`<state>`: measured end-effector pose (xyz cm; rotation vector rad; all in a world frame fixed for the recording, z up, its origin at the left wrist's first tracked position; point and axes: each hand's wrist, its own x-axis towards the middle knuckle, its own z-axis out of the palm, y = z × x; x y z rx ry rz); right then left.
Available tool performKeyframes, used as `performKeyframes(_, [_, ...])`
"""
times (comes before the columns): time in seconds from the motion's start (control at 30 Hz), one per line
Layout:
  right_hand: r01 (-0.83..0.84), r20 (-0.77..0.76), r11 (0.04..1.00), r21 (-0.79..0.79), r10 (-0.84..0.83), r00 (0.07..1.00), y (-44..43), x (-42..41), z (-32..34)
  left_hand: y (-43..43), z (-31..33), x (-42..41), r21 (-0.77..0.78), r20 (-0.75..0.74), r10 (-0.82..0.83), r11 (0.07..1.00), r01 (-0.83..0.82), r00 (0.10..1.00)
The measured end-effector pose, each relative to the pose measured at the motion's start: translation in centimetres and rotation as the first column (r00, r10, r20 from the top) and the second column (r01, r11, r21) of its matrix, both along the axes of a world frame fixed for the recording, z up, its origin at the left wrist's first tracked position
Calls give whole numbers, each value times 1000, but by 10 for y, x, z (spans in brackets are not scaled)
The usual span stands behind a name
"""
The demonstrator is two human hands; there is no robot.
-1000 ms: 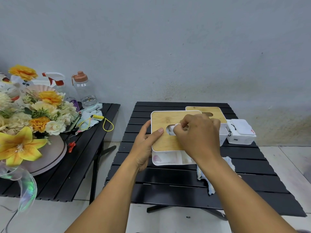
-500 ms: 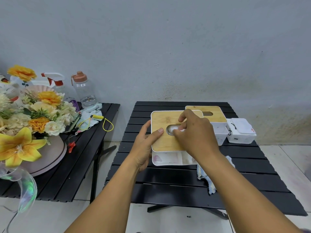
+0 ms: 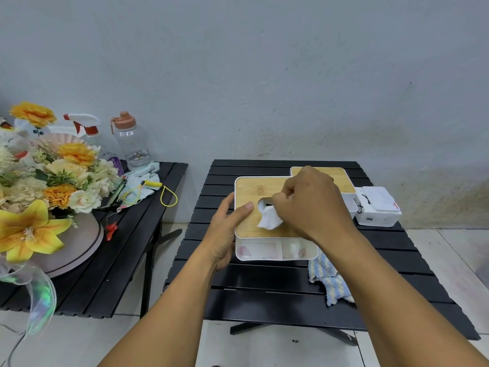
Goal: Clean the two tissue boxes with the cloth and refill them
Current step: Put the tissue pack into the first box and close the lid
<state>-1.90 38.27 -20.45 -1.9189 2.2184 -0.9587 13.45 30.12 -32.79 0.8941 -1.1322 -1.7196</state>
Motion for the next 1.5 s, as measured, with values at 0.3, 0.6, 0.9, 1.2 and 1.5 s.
performKeyframes(0.3, [-33,75,999,6,33,997,-5,-13,2,-2,-4,2,64,25,-40,997,38,999])
performKeyframes(0.6, [9,97,983,-181,9,995,-15,-10,8,-1,-4,4,128,51,-73,990,65,996])
performKeyframes(0.9, [-55,103,995,-80,63,993,-12,-7,-10,-5,-10,9,132,55,-67,989,59,996])
performKeyframes(1.2, [-57,195,993,-100,75,978,-17,-12,-19,-6,-13,10,114,72,-114,988,105,991])
performKeyframes(1.5, [-78,182,997,26,72,981,-19,-14,-25,-4,-12,12,134,86,-104,987,92,991])
